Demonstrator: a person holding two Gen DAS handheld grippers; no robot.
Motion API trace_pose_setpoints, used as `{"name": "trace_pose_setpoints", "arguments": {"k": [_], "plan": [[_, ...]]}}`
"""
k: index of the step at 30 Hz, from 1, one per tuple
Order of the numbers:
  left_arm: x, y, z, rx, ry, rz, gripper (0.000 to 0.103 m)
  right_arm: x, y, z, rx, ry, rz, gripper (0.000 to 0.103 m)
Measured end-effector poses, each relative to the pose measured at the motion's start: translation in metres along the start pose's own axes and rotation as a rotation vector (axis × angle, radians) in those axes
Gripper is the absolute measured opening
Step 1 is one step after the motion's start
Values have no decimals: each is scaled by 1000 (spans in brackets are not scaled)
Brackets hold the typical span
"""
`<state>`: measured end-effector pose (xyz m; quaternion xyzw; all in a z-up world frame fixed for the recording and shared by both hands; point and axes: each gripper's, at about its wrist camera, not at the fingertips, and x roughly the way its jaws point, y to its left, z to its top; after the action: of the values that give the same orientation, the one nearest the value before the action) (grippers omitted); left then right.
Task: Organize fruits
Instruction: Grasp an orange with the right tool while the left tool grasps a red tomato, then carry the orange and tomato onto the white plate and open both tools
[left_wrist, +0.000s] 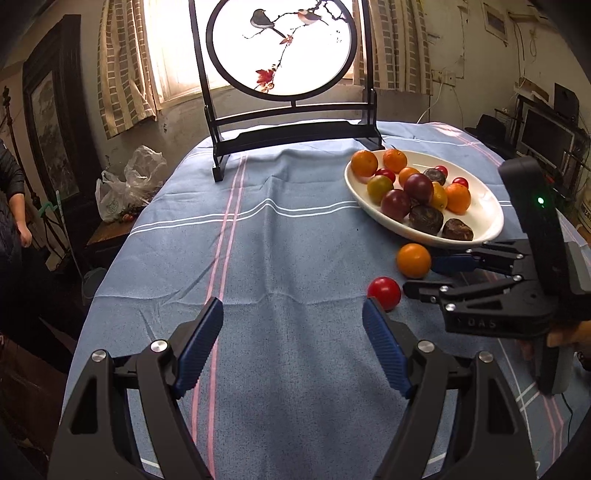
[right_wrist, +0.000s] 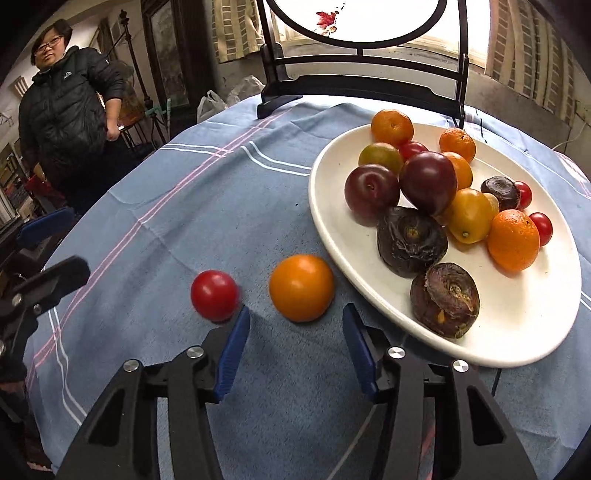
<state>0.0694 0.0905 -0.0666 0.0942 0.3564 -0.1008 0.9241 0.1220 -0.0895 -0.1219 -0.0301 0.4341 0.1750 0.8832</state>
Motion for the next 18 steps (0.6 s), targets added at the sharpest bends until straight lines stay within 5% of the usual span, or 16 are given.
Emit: {"name": "trace_pose_setpoints", "arguments": {"k": [2, 13, 16, 18], "plan": [[2, -3, 0, 12, 2, -11, 75, 3, -1, 3, 0, -13, -20, 35], [42, -67, 14, 134, 55, -100, 73, -33, -9, -22, -49, 5, 16, 35], [67, -79, 20, 129, 109, -111, 55, -42, -19, -31, -30, 7, 11, 35], [80, -78, 19, 108, 153, -109, 33, -48, -24, -35, -29, -5, -6, 35]]}}
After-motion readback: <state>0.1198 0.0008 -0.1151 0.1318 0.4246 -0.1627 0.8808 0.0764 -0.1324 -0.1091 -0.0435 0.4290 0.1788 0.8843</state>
